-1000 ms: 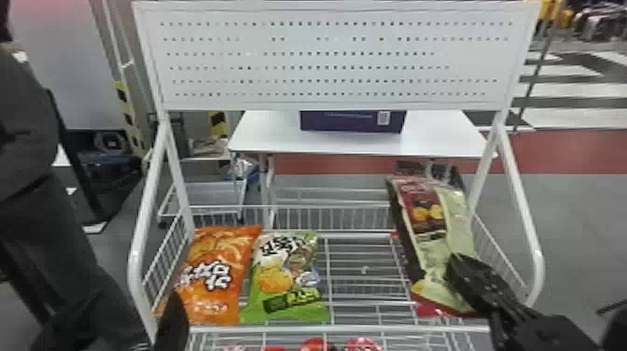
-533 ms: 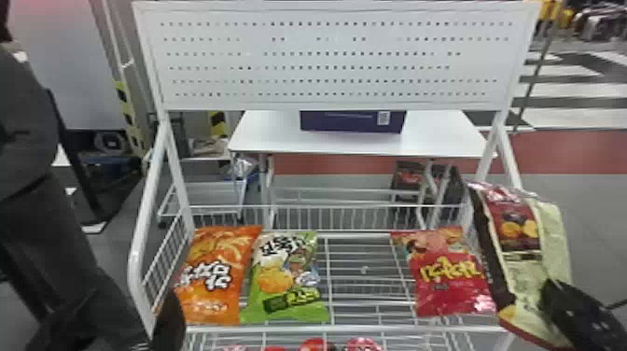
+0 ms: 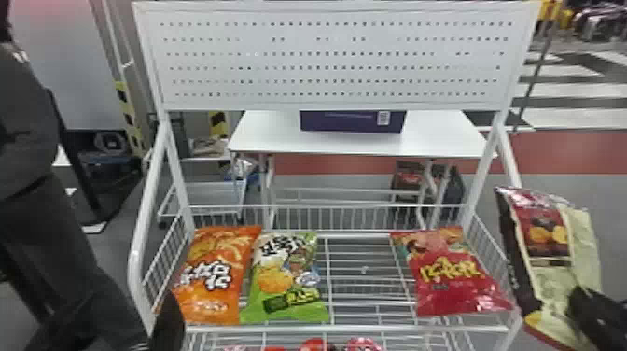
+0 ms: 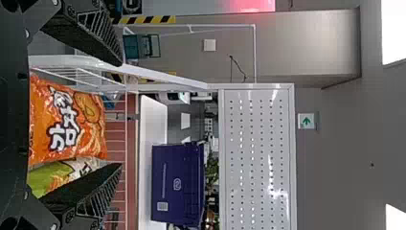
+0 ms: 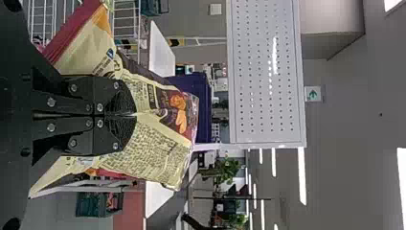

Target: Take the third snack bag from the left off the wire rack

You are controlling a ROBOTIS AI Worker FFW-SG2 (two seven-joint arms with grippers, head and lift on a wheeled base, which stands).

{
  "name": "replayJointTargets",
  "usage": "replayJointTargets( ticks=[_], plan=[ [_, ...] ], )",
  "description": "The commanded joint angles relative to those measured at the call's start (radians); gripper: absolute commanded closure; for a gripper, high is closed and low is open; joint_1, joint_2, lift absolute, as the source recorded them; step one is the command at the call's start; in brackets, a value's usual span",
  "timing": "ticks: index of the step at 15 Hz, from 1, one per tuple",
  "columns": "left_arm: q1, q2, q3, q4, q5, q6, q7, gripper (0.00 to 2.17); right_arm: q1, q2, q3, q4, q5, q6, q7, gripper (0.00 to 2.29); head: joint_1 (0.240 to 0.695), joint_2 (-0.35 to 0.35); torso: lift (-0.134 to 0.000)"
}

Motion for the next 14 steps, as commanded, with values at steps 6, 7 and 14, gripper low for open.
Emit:
replayJointTargets(
  ticks=[6, 7, 14],
  plan=[
    [0.01, -0.004, 0.004, 0.0, 0.0, -0.013, 0.0, 0.14, 0.0, -0.008, 0.008, 0.002, 0.005, -0.016, 0.002, 2.24, 0.499, 0.0, 0.0],
    [0.009, -0.004, 0.004, 0.0, 0.0, -0.013, 0.0, 0.14, 0.0, -0.008, 0.008, 0.002, 0.01, -0.016, 0.0, 2.24, 0.499, 0.0, 0.0],
    [0.004, -0.001, 0.005, 0.001, 0.0, -0.013, 0.0, 0.14, -0.004, -0.008, 0.012, 0.005, 0.013, -0.022, 0.002, 2.24, 0.499, 0.0, 0.0]
  ],
)
